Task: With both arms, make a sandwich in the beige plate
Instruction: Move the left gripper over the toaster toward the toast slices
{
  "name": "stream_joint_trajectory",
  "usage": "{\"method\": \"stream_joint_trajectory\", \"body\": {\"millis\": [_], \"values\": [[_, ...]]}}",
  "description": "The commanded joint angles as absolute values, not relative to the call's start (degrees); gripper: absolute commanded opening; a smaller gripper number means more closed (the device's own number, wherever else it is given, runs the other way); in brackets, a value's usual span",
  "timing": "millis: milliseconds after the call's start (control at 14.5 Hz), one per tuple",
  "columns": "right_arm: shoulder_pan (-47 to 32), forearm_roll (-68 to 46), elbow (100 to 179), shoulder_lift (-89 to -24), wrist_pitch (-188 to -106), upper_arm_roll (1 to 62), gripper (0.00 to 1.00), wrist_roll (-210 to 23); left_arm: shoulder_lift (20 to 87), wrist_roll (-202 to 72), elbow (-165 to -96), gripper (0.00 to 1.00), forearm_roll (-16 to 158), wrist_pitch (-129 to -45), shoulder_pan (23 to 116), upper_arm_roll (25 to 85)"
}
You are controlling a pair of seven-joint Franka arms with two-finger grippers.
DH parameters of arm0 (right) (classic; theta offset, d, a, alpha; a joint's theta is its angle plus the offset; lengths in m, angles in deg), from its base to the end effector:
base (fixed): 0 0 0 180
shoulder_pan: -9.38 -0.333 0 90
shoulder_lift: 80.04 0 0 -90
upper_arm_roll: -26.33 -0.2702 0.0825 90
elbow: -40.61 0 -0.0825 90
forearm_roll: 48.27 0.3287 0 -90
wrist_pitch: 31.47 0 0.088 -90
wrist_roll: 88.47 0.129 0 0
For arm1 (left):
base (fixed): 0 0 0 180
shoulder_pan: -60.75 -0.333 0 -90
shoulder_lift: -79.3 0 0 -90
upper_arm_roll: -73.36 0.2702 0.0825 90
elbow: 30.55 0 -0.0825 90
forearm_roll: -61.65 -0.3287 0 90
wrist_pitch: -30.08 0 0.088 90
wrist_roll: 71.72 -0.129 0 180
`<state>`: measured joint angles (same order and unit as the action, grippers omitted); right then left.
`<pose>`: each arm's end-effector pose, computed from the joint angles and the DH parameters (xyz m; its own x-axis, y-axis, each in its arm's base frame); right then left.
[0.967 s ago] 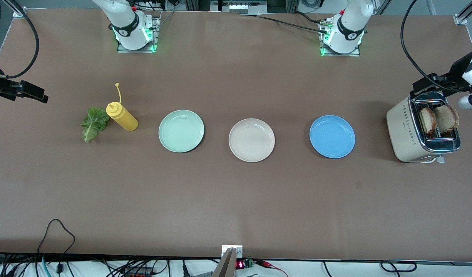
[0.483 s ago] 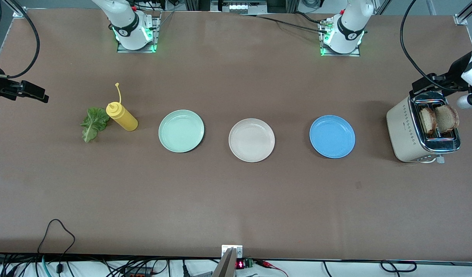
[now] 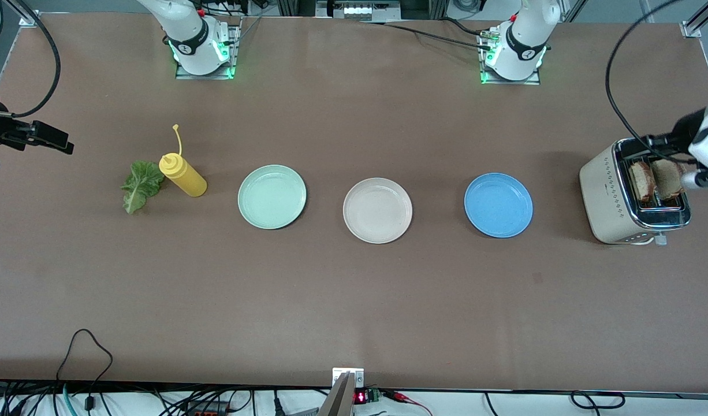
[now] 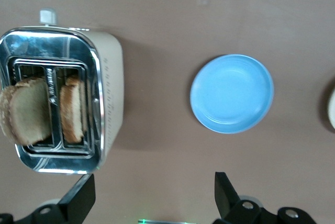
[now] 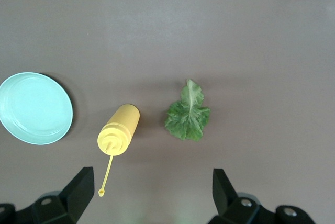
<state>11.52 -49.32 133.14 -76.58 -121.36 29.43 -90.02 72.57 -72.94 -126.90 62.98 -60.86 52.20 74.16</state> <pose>0.5057 -0.0481 0.5079 0.9922 -0.0641 -0.1067 -0.0625 -0.9979 0.0186 0.5051 0.0799 0.4531 0.9679 0.1384 -0.2098 0.1469 -0.9888 0.0254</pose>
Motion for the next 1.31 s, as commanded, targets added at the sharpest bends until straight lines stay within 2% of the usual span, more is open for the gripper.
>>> {"method": "stream_joint_trajectory", "body": {"millis": [0, 414, 829, 967, 1036, 1243], "values": [[11.1, -48.7, 132.4, -76.4, -120.5, 29.5, 1.0, -89.6, 66.8, -77.4, -126.1, 1.0, 58.2, -63.4, 49.7, 74.0], [11.0, -48.6, 132.4, -74.4, -116.6, 29.5, 1.0, -90.0, 60.3, -85.8, -126.2, 1.0, 57.0, -68.4, 42.5, 73.7], [11.2, -48.6, 132.3, -73.5, -115.7, 29.5, 1.0, -90.1, 57.9, -85.8, -126.8, 1.0, 57.2, -68.6, 42.2, 73.7], [11.2, -48.6, 132.3, -73.4, -115.7, 29.5, 1.0, -90.3, 57.8, -85.8, -127.4, 0.93, 57.2, -68.5, 42.2, 73.6], [11.2, -48.7, 132.3, -73.4, -115.7, 29.5, 1.0, -90.6, 57.8, -85.8, -127.5, 0.86, 57.2, -68.5, 42.2, 73.6], [11.3, -48.9, 132.3, -73.4, -114.9, 29.5, 1.0, -90.5, 57.1, -85.1, -127.5, 0.57, 57.2, -68.4, 42.3, 73.6]]}}
